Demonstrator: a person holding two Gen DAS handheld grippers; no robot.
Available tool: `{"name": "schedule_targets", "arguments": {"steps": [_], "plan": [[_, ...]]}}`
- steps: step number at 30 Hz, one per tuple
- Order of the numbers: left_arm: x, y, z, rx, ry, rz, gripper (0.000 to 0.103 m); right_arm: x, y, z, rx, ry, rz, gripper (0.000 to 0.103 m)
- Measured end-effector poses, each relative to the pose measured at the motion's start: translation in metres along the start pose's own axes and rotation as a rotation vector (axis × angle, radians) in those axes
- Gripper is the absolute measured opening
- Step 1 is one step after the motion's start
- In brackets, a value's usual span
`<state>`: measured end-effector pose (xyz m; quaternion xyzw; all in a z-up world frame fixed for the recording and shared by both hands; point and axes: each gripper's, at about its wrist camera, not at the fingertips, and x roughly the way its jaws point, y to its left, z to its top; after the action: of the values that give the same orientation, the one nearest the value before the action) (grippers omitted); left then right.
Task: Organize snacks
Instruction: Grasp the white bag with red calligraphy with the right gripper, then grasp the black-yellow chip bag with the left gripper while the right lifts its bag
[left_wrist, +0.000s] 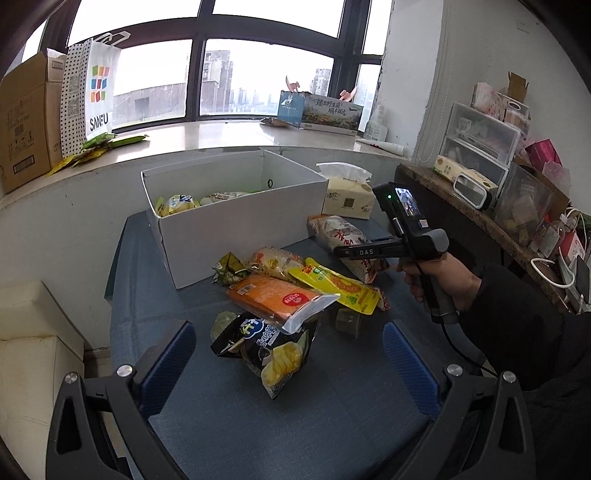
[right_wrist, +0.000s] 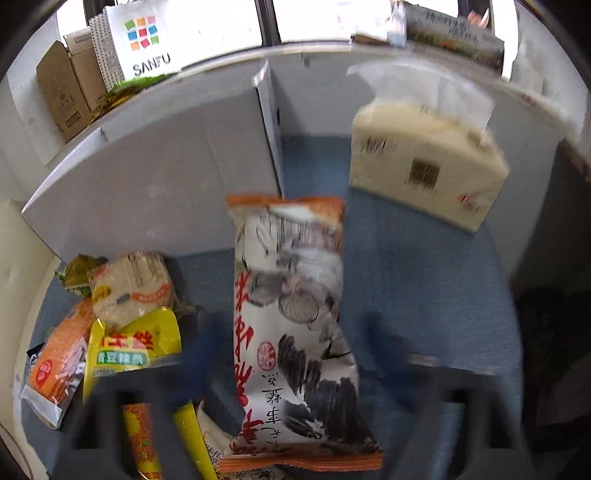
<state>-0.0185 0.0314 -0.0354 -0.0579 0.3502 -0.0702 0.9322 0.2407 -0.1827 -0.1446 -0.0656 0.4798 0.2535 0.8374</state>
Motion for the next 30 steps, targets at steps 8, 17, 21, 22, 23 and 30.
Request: {"name": "schedule_targets", "arguments": {"steps": [8, 17, 21, 22, 23, 30], "plan": [[0.008, 0.006, -0.005, -0.001, 0.030, -0.013, 0.103, -0.043, -0.003, -0.006, 0.019, -0.085, 0.076, 0.040], [0.060, 0.012, -0.016, 0.095, 0.178, -0.028, 0.103, -0.132, -0.001, -0.057, 0.040, -0.222, 0.166, 0.040], [0.087, 0.013, -0.014, 0.165, 0.241, -0.021, 0.103, -0.156, -0.001, -0.086, 0.054, -0.232, 0.190, 0.040], [0.094, 0.014, -0.013, 0.174, 0.254, -0.025, 0.103, -0.152, 0.000, -0.087, 0.057, -0.227, 0.192, 0.040], [0.102, 0.015, -0.012, 0.181, 0.270, -0.032, 0.103, -0.154, 0.001, -0.090, 0.062, -0.226, 0.187, 0.040], [0.135, 0.025, -0.018, 0.091, 0.366, -0.057, 0.083, -0.150, 0.005, -0.094, 0.068, -0.208, 0.188, 0.040]]}}
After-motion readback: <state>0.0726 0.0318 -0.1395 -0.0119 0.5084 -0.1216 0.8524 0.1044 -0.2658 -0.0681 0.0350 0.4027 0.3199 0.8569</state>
